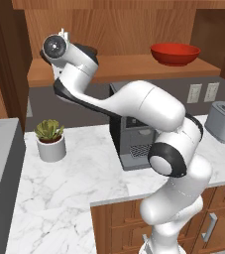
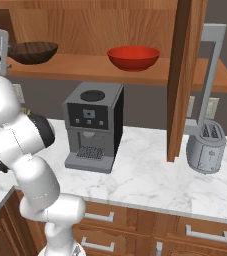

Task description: Move the bowls from the cabinet to the plates on the dining table.

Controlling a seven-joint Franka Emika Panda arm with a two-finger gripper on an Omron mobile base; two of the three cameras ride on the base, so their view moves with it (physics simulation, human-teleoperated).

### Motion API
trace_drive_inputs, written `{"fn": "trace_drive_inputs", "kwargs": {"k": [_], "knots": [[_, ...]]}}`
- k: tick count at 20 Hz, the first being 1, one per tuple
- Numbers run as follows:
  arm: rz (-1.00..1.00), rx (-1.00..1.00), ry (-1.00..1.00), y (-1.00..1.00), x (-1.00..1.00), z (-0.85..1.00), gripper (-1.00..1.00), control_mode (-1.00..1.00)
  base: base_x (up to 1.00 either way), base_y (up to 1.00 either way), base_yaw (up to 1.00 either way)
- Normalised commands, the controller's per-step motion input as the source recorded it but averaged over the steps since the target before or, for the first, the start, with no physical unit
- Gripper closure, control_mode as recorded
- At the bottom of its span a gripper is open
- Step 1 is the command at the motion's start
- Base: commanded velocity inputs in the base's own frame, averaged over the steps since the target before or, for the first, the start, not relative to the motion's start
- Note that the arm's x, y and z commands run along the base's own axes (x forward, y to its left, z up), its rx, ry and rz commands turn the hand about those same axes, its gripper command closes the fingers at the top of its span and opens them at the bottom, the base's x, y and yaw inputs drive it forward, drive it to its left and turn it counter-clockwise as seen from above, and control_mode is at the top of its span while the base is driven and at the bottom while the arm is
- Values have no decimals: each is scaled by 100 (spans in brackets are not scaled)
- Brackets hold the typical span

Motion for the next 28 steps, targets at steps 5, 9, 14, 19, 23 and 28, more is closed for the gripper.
{"fn": "trace_drive_inputs", "kwargs": {"k": [5, 9, 14, 19, 23, 28], "knots": [[10, -8, 1, -28, 26, 3, -100, -100, 0, 0, 0], [11, -4, 2, -19, 26, 0, -100, -100, 0, 0, 0], [12, 0, 0, -11, 39, 0, -100, -100, 0, 0, 0], [12, 0, 0, -18, 38, 1, -100, -100, 0, 0, 0], [11, 0, -1, -5, 41, 0, -100, -100, 0, 0, 0], [10, 0, -2, 0, 44, 0, -100, -100, 0, 0, 0]]}}
